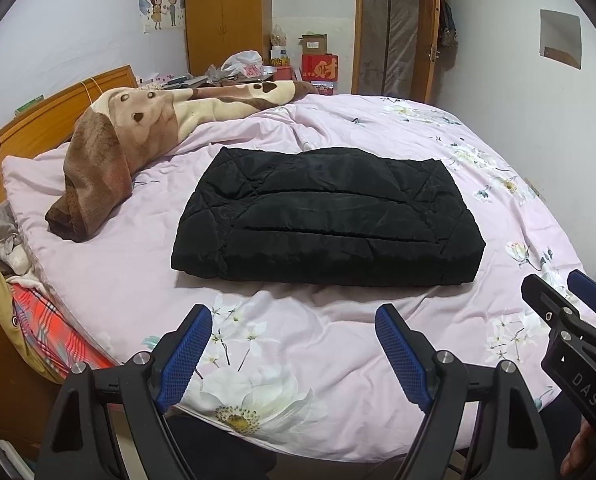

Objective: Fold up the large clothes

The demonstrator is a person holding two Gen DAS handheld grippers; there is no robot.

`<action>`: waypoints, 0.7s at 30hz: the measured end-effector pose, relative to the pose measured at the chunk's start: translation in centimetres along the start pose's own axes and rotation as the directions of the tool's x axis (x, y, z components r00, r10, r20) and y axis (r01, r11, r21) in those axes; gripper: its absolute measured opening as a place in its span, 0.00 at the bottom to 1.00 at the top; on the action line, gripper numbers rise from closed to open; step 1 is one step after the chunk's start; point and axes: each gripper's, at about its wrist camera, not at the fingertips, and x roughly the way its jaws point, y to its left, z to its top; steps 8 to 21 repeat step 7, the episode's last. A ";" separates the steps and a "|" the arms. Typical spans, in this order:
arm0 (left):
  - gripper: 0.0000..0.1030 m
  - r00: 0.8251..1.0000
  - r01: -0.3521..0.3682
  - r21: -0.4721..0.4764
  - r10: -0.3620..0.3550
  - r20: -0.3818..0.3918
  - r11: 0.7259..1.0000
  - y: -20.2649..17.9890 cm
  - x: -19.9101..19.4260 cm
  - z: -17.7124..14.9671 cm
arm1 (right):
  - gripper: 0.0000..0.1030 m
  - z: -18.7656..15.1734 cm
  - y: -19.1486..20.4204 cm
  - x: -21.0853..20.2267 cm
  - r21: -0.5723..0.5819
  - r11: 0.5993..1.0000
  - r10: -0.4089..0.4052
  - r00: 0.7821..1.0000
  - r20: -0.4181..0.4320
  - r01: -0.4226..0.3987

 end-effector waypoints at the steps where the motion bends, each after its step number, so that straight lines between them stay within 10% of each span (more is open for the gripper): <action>1: 0.81 1.000 0.002 0.001 -0.002 0.000 1.000 0.0 0.0 0.0 | 0.68 0.1 -0.2 0.1 -0.001 1.000 0.001 1.000 -0.001 -0.001; 21: 0.81 1.000 0.002 0.003 -0.002 0.006 1.000 0.1 0.0 -0.1 | 0.68 -0.1 -0.1 0.0 0.003 1.000 0.002 1.000 -0.003 -0.002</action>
